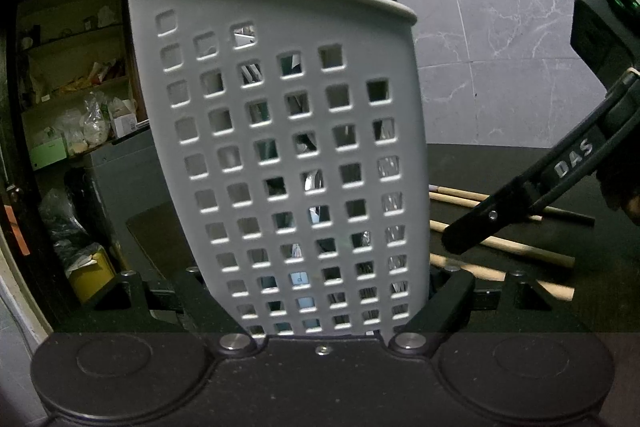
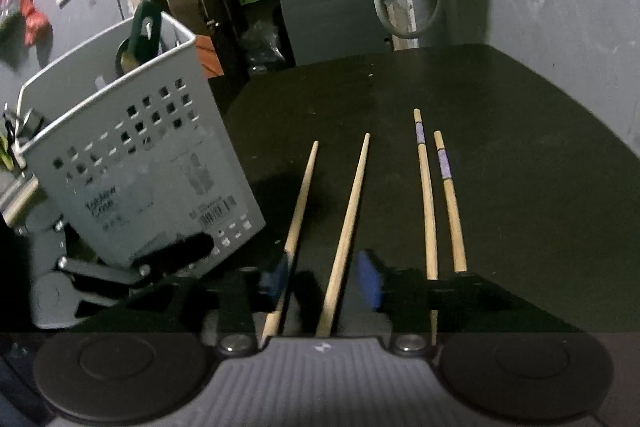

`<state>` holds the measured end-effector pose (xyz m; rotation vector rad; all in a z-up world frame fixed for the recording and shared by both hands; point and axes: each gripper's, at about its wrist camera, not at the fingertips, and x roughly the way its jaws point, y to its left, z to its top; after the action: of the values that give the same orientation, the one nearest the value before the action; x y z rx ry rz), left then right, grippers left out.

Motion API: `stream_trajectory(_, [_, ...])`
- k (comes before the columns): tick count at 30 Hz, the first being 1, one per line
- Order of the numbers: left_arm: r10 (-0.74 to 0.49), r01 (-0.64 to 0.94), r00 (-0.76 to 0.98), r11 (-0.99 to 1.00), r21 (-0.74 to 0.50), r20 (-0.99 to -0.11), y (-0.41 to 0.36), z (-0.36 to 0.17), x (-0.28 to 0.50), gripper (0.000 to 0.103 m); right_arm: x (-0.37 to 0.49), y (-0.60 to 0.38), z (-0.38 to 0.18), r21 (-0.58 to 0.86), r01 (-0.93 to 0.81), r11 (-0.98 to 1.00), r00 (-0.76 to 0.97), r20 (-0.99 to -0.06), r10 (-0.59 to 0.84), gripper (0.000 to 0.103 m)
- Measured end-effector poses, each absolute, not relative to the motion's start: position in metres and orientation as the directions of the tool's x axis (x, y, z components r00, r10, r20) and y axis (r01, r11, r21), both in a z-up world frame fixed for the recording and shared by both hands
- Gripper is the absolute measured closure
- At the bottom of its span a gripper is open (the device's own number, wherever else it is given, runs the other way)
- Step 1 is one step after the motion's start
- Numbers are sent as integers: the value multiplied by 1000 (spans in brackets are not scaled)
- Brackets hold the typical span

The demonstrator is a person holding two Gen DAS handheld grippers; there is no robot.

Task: Organize utensils
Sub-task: 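Close the right tool on a pair of wooden chopsticks, then lift the pair of chopsticks off the table with the right tool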

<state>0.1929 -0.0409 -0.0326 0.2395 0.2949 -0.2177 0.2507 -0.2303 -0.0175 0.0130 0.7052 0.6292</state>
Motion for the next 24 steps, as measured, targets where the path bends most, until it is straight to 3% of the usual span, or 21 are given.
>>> stream_trajectory(1, [-176, 245, 934, 949, 200, -311, -41, -33, 193, 21, 252, -230, -17, 231, -538, 811, 580, -597, 555, 31])
stream_trajectory(4, [-176, 246, 934, 948, 201, -311, -41, -33, 193, 21, 252, -225, -16, 240, -564, 790, 557, -596, 578, 19])
stream_trajectory(11, [-176, 246, 934, 948, 200, -311, -41, -32, 193, 21, 237, -199, -20, 43, -629, 776, 575, -646, 502, 21])
stream_trajectory(14, [-176, 246, 934, 948, 200, -311, -41, -33, 193, 21, 233, -195, -20, -21, -618, 786, 609, -644, 462, 42])
stream_trajectory(16, [-176, 246, 934, 948, 200, -312, -41, -32, 193, 21, 232, -197, -18, -14, -601, 799, 619, -641, 454, 66])
stream_trajectory(19, [-176, 246, 934, 949, 200, -311, -41, -32, 193, 21, 234, -203, -18, -8, -572, 820, 635, -638, 436, 87])
stream_trajectory(24, [-179, 247, 934, 949, 198, -310, -42, -34, 193, 21, 218, -213, -18, -8, -547, 837, 639, -650, 411, 88])
